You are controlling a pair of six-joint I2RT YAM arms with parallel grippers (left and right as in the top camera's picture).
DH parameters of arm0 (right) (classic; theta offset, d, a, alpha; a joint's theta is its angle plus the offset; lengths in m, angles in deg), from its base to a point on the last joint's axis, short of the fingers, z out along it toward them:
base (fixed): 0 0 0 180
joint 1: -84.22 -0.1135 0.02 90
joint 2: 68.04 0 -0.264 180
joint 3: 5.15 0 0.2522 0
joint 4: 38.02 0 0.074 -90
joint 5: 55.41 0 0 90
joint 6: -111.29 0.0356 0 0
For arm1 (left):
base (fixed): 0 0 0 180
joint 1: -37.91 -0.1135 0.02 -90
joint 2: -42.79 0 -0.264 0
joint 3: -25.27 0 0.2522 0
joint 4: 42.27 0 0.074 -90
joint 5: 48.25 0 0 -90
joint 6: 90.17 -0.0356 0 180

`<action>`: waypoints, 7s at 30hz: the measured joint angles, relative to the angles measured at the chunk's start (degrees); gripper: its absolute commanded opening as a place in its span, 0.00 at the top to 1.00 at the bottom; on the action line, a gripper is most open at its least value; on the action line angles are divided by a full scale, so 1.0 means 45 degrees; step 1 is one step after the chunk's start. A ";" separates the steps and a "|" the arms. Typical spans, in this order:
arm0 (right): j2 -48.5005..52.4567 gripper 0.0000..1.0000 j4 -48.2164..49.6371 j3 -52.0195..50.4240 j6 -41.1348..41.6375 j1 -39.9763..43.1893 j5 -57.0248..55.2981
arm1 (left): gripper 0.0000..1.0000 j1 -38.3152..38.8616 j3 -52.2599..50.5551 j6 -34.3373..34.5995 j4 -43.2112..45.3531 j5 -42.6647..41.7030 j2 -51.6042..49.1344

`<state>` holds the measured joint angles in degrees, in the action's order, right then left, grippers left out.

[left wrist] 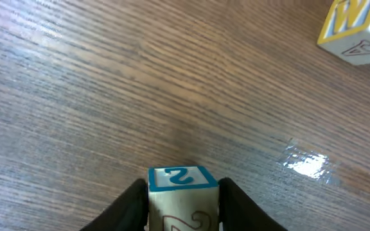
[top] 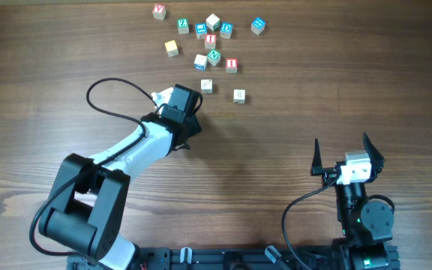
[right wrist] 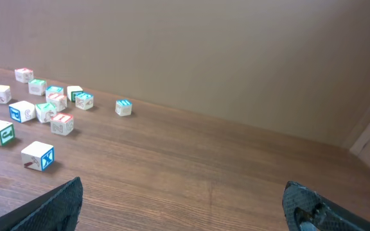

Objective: Form a tower

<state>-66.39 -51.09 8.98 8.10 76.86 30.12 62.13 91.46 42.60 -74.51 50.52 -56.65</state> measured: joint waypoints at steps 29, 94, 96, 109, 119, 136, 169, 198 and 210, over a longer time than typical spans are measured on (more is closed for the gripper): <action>0.0000 0.00 0.0000 0.0000 0.0000 0.0000 0.0000 | 0.96 -0.1112 0.7990 -0.4075 -0.4585 -0.0627 -0.0933; 0.0000 0.00 -0.0005 0.0000 0.0000 0.0000 -0.0005 | 0.55 0.0627 0.6577 -0.5333 -0.5299 -0.1307 -0.3755; 0.0000 0.00 -0.0005 0.0000 0.0000 0.0000 0.0000 | 0.55 0.0627 0.6577 -0.5333 -0.5304 -0.1302 -0.3755; 0.0000 0.00 -0.0005 0.0000 0.0000 0.0000 0.0000 | 0.61 0.0627 0.6577 -0.5343 -0.5469 -0.1307 -0.3755; 0.0000 0.00 -0.0005 0.0000 0.0000 0.0000 -0.0005 | 0.72 0.0627 0.6577 -0.5343 -0.5571 -0.1205 -0.3755; 0.0000 0.00 -0.0005 0.0000 0.0000 0.0000 0.0000 | 0.68 0.0675 0.6577 -0.5343 -0.5610 -0.0568 -0.3755; 0.0000 0.00 -0.0005 0.0000 0.0000 0.0000 0.0000 | 0.69 0.0675 0.6577 -0.5387 -0.5799 -0.0015 -0.3755; 0.0000 0.00 -0.0005 0.0000 0.0000 0.0000 0.0000 | 0.68 0.0675 0.6577 -0.5387 -0.5799 -0.0350 -0.3755; 0.0000 0.00 -0.0005 0.0000 0.0000 0.0000 0.0000 | 0.58 0.0675 0.6577 -0.5387 -0.5867 -0.0636 -0.3755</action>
<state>-66.39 -51.12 8.98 8.10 76.86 30.12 65.17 121.05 18.36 -100.91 47.66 -73.54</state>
